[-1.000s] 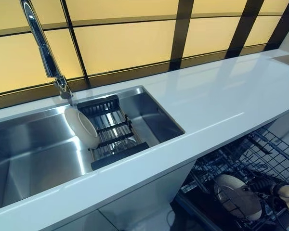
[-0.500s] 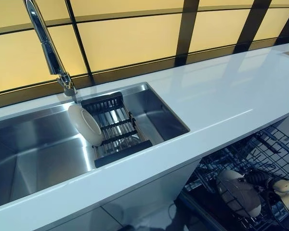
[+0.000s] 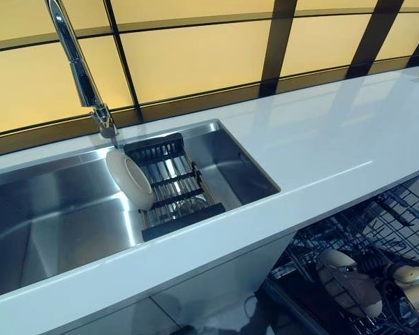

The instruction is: Take plates into dishwasher

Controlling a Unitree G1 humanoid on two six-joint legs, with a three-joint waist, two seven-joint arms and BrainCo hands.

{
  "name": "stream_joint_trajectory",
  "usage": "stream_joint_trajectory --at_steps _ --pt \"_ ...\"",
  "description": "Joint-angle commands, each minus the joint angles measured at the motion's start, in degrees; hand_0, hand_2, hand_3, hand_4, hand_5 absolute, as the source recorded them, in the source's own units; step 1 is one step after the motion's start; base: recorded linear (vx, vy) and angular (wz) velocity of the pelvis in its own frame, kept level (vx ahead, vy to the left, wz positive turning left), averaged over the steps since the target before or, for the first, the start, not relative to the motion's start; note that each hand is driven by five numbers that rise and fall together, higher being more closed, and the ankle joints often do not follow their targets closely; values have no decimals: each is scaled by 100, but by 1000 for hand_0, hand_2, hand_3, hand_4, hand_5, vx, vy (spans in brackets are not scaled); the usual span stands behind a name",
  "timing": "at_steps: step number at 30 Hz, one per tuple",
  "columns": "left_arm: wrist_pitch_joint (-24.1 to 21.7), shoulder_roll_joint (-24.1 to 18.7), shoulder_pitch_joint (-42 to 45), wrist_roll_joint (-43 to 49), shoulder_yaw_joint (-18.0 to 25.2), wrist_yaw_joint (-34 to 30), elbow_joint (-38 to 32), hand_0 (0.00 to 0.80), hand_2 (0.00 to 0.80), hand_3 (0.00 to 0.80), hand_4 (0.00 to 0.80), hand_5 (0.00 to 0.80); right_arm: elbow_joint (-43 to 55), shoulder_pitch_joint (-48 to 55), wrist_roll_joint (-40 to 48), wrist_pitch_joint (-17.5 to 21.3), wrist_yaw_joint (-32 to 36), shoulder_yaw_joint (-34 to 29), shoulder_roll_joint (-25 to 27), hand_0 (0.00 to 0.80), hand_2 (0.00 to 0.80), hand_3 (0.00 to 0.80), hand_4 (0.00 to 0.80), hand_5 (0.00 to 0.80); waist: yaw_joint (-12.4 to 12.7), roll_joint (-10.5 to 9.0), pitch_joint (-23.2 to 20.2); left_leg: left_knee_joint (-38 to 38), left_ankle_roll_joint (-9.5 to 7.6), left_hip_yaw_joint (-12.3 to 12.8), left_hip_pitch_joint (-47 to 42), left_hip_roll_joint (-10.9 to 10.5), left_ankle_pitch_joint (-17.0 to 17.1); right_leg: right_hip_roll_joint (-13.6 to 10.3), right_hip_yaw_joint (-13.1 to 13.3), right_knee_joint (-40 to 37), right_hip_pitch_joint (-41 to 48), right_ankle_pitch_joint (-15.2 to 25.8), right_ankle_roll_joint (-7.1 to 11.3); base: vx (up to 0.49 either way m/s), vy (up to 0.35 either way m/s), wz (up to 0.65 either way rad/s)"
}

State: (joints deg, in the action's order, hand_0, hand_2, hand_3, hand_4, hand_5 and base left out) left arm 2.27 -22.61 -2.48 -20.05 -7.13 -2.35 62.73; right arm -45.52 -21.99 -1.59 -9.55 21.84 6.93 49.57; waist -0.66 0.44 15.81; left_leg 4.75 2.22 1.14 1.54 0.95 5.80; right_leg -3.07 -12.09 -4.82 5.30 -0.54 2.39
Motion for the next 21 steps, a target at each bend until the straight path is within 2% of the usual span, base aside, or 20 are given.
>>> stream_joint_trajectory --at_steps 1,7,21 --pt "-29 -104 -183 -76 48 85 63 0 0 0 0 0 183 -7 -88 -136 -44 93 335 0 0 0 0 0 63 -181 -62 -52 -204 98 -219 -216 -521 149 208 543 -529 -10 56 0 0 0" --pt "-15 -127 -167 -25 67 77 86 0 0 0 0 0 243 32 -78 -206 -74 -23 496 0 0 0 0 0 48 -239 -85 -38 -210 122 -253 -200 -533 171 239 530 -507 -2 60 0 0 0" --pt "-68 -193 -26 17 185 25 287 0 0 0 0 0 606 212 528 -642 -303 -856 1734 0 0 0 0 0 -43 -548 -287 25 -232 230 -418 -158 -589 269 411 400 -326 46 84 25 25 -3"
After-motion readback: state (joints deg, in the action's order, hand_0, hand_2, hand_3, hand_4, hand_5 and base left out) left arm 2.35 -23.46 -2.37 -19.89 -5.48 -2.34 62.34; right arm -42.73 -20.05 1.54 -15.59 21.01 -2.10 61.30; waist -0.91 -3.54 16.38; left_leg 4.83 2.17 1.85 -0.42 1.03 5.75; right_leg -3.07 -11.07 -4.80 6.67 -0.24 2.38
